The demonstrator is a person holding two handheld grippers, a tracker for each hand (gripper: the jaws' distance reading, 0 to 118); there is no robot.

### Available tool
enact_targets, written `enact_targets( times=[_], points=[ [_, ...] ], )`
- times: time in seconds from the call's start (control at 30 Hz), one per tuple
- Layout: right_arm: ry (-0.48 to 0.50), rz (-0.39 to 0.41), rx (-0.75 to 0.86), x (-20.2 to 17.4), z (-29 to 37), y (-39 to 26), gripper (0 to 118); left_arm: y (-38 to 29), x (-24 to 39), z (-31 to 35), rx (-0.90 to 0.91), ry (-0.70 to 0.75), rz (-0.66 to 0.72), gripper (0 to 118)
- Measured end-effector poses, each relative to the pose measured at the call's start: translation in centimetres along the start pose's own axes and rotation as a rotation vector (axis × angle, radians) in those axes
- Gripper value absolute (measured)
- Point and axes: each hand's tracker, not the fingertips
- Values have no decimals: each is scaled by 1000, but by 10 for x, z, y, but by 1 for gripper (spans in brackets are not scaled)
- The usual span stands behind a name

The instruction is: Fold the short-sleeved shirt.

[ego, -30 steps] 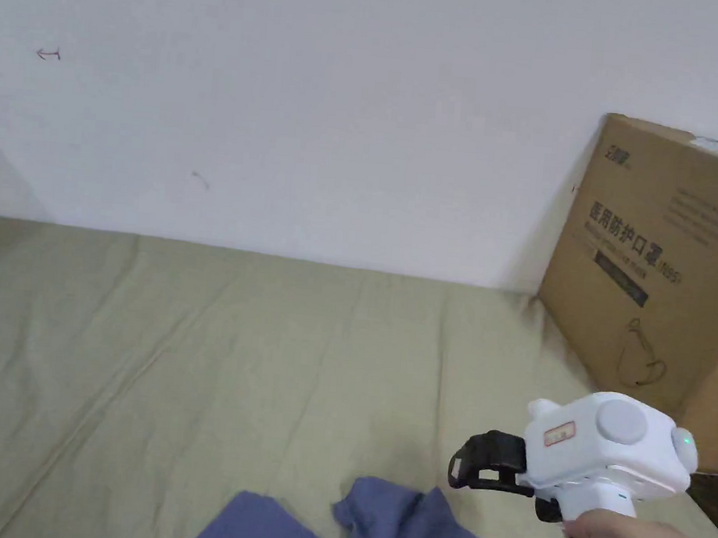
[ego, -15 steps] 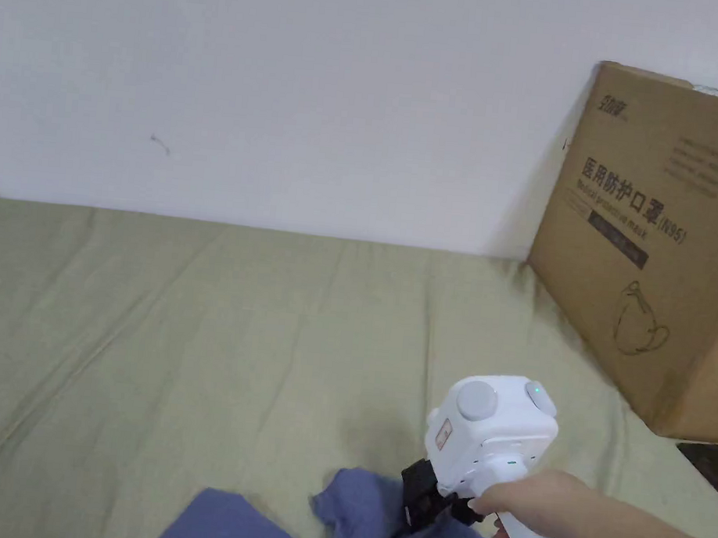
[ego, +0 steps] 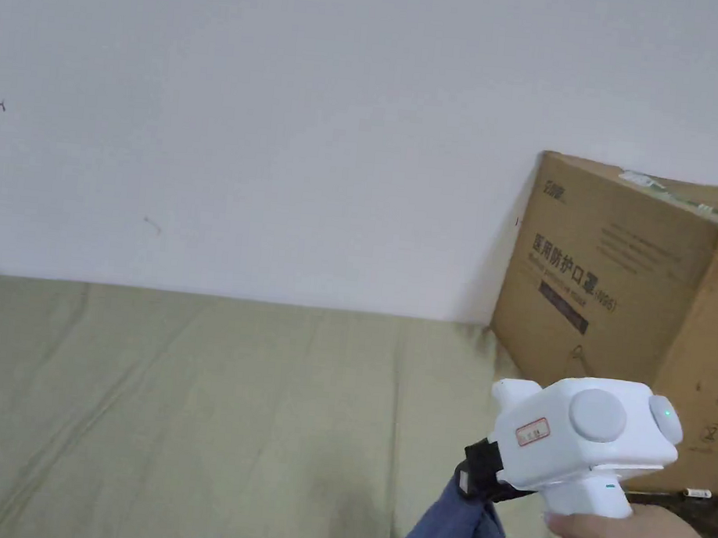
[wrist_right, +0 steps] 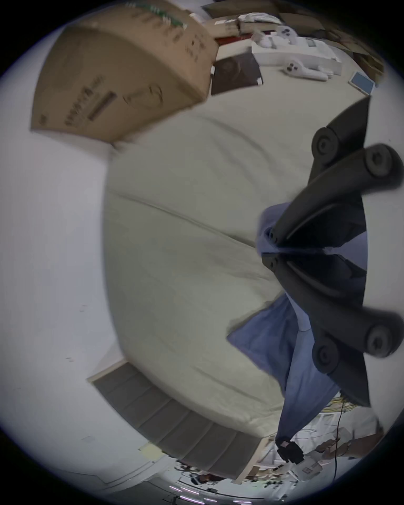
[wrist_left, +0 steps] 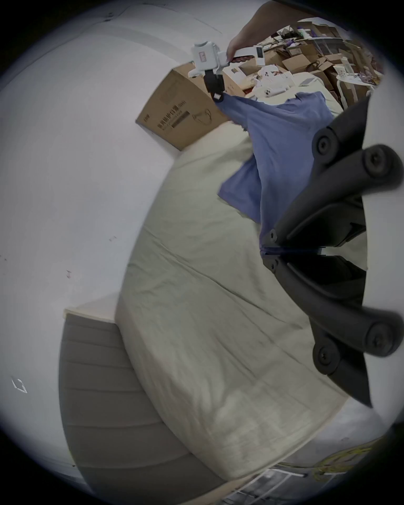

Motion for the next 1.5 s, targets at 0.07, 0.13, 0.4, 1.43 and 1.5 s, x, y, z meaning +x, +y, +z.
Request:
enact_targets(
  times=[0.07,0.13,0.4,1.43,1.5],
  points=[
    [7,-56,78,6,48,1,1,31,11,1,41,-41,-45,2],
    [-3,-74,135,17,84,14,1,66,26,1,70,-54,-114,2],
    [-75,-139,354,27,200,70,1,208,102,17,191,-52,-265,2],
    [-318,-66,777,-18,209,292,1,432,166,-86,371,-13,-209,2],
    [-342,-60,804,-20,211,300,1,436,171,-92,424,-6,-198,2]
  ],
)
